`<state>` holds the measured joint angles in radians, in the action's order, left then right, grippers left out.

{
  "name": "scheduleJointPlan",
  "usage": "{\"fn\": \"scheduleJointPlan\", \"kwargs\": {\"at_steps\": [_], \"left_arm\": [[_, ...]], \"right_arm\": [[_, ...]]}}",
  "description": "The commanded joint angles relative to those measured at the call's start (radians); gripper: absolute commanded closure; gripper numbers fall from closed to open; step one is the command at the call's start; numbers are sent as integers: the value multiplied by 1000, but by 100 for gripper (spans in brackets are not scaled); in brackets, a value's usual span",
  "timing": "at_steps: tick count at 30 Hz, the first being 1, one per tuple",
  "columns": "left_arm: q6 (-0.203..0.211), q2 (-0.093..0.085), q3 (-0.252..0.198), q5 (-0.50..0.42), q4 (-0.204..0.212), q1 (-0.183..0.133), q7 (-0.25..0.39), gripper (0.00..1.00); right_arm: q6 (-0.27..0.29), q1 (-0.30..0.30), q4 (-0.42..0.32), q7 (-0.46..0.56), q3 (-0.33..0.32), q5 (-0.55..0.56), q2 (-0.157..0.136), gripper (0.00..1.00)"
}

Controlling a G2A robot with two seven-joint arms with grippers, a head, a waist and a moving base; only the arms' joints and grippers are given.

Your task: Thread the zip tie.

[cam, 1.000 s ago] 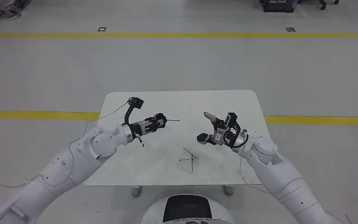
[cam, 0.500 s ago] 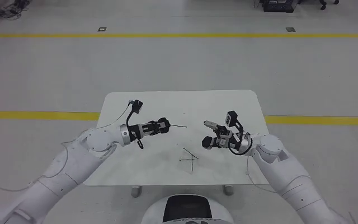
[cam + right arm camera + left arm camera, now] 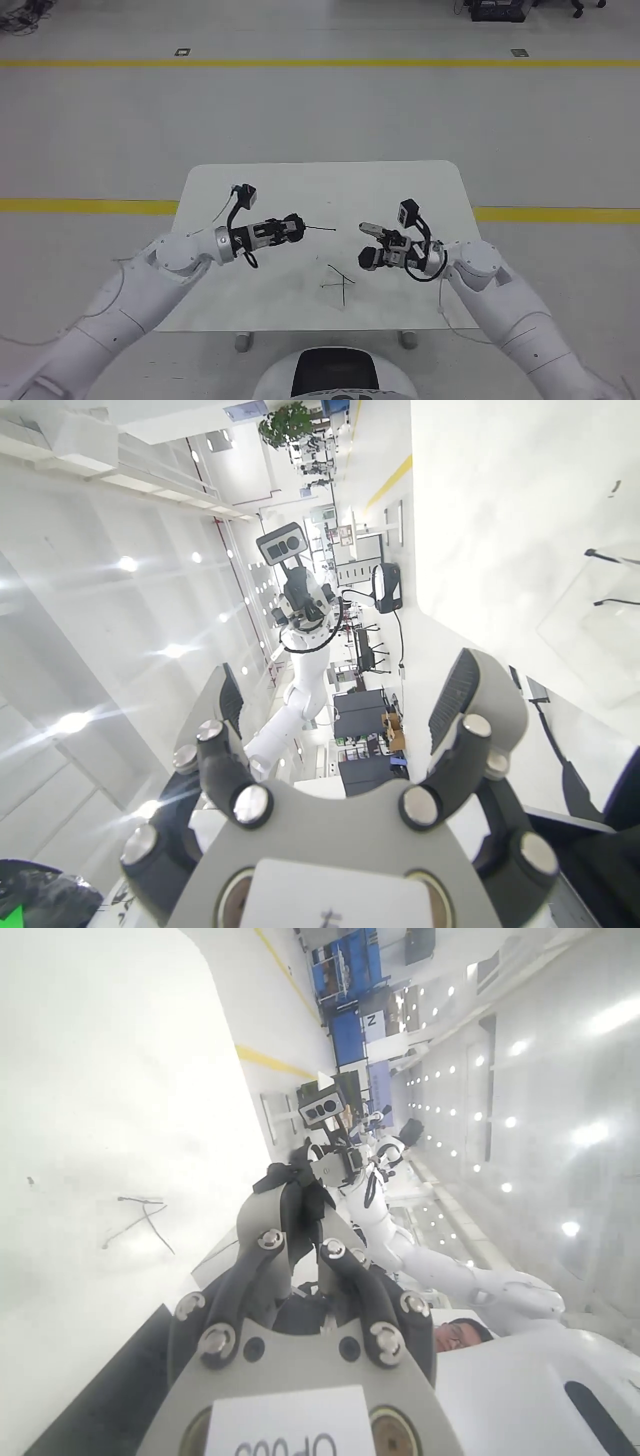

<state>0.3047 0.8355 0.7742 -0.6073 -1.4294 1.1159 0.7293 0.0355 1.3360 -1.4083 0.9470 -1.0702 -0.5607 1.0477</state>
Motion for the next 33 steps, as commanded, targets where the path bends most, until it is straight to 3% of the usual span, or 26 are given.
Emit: {"fn": "scheduleJointPlan", "kwargs": {"at_steps": [1,7,15,23,29,33], "left_arm": [[-13,7,-5,-80,19,-3,65,100],[8,27,-17,-210,78,-11,193,100],[16,47,-28,-219,113,-23,218,100],[14,49,-29,-218,111,-22,214,100],[-34,62,-45,-272,114,-15,287,100],[-39,72,-58,-256,125,-18,281,100]], "right_arm": [[54,-7,26,59,-3,7,-1,0],[174,-39,85,183,3,33,0,0],[279,-83,152,285,30,2,11,0],[282,-85,155,287,30,0,12,0],[291,-87,168,260,37,-35,20,0],[304,-110,201,303,42,-88,28,0]]}}
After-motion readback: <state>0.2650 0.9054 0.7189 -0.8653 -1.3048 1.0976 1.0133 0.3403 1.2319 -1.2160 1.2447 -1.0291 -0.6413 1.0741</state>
